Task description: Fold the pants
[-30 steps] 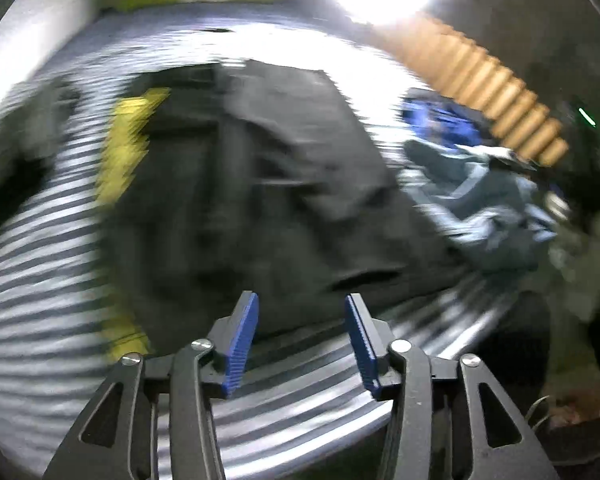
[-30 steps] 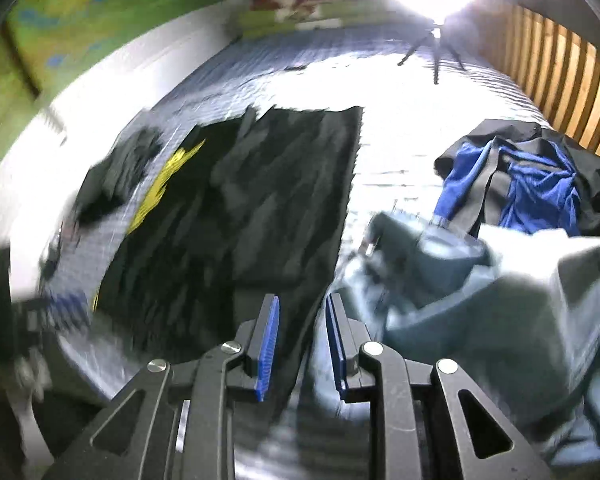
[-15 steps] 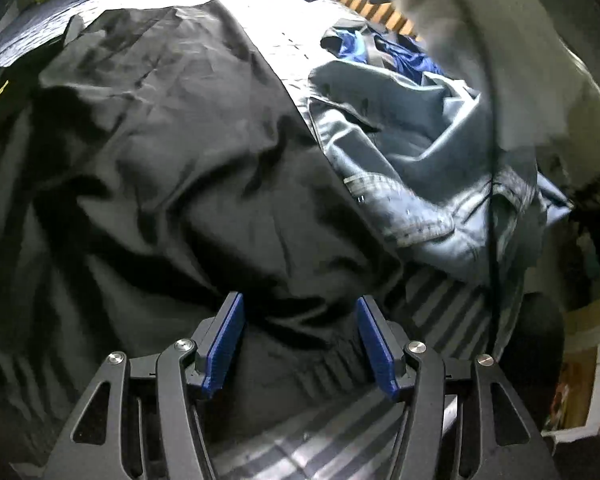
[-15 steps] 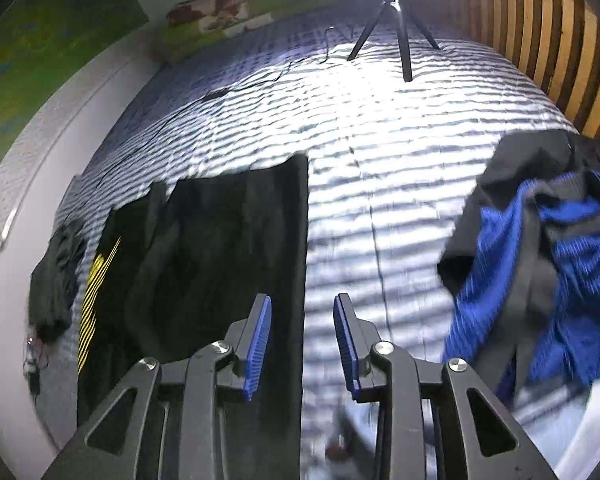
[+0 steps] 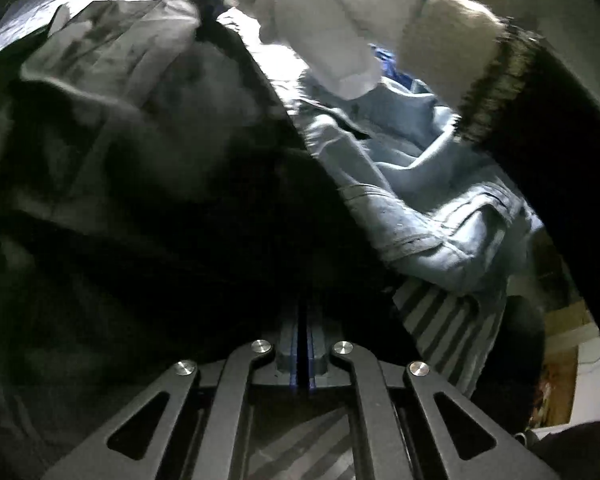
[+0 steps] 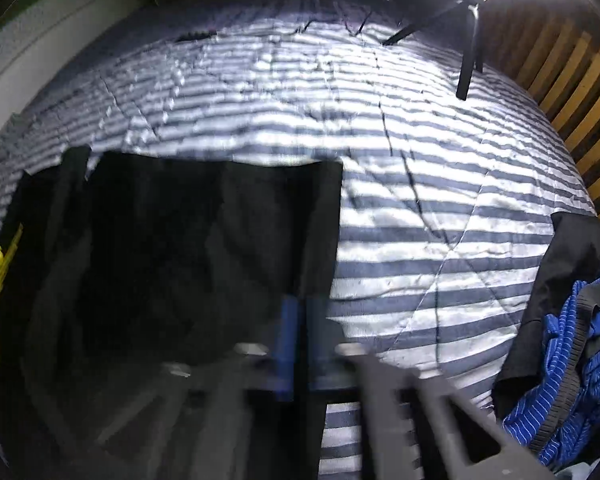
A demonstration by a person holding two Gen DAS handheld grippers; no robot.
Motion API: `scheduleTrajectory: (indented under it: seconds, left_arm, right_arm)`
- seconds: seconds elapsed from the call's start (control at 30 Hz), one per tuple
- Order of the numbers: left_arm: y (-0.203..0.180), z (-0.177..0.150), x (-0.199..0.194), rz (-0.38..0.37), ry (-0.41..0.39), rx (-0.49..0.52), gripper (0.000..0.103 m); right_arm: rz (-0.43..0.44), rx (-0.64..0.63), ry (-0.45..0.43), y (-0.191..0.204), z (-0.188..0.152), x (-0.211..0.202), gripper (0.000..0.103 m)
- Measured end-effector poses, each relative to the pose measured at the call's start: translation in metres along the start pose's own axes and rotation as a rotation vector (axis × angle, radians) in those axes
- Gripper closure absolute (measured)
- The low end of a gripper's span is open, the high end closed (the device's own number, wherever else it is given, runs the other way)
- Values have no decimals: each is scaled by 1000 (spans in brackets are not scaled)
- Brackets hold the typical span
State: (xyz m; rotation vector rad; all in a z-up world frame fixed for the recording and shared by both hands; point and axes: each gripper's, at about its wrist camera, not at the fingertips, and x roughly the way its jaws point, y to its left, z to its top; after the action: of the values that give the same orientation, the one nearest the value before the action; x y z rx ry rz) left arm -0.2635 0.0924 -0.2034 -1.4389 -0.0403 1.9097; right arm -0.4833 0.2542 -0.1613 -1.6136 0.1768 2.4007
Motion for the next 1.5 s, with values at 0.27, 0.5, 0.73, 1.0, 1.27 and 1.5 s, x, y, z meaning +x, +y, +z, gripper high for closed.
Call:
scheduleTrajectory:
  seconds: [0.27, 0.5, 0.73, 1.0, 1.27, 1.5]
  left_arm:
    - [-28, 5, -4, -45, -23, 65, 102]
    - [-47, 12, 13, -111, 38, 117, 101]
    - [3, 13, -41, -115, -38, -11, 77]
    - [130, -9, -148, 245, -276, -239, 64]
    - [260, -74, -194, 402, -286, -556, 49]
    - [266, -90, -197, 406, -295, -548, 44]
  right_arm:
    - [28, 42, -73, -33, 1, -27, 102]
    - [-24, 108, -55, -72, -3, -14, 101]
    - [-46, 59, -157, -52, 12, -62, 86]
    - [209, -163, -138, 94, 38, -61, 86]
    - [241, -153, -8, 171, 48, -4, 80]
    - [188, -152, 9, 181, 48, 16, 97]
